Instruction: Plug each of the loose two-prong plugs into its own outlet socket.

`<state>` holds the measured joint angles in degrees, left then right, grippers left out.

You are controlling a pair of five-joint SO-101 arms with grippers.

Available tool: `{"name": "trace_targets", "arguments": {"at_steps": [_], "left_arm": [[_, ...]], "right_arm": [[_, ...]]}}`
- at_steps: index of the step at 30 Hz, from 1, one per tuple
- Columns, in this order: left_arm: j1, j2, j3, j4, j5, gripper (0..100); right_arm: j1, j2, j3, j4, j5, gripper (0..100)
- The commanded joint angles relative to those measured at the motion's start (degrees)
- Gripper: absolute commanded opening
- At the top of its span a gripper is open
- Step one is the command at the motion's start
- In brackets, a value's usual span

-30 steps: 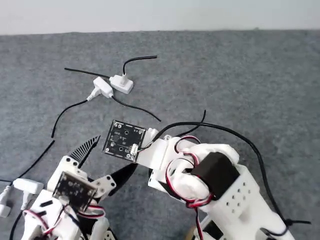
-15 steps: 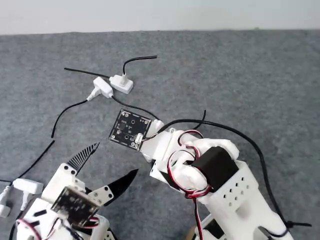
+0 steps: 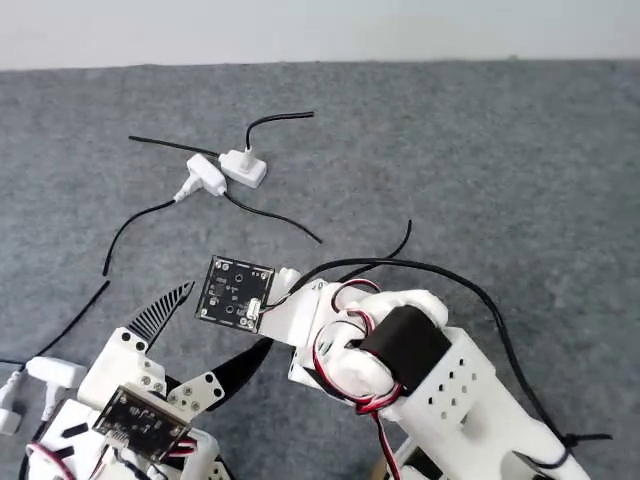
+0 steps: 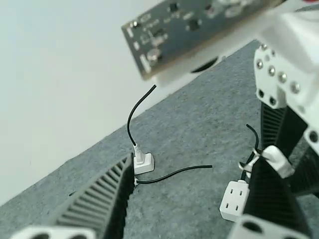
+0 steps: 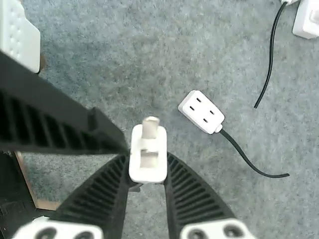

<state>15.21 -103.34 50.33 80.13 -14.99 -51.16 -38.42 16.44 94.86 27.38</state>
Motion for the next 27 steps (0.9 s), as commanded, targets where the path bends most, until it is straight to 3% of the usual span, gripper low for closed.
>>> {"name": "trace_targets", "arguments": {"at_steps": [1,4,10,27], "left_arm": [[1.7,-0.5,0.5,-2.7,-0.5,36],[4.3,-0.6,4.7,-4.8,-0.5,36],[2.7,-0.7,11.6,-9.6,-0.6,36],[0.9,-0.7,19.8,-9.8,-0.6,36]], "right_arm": [[-0.7,-1.3,-0.4,-1.5,0.4,0.8],[-0.7,-1.3,-0.7,-1.3,0.4,0.8],[-0.7,-2.8,-0.7,-0.2,0.5,0.8],[-0.7,-13.8,-0.4,5.0,0.4,0.8]]}}
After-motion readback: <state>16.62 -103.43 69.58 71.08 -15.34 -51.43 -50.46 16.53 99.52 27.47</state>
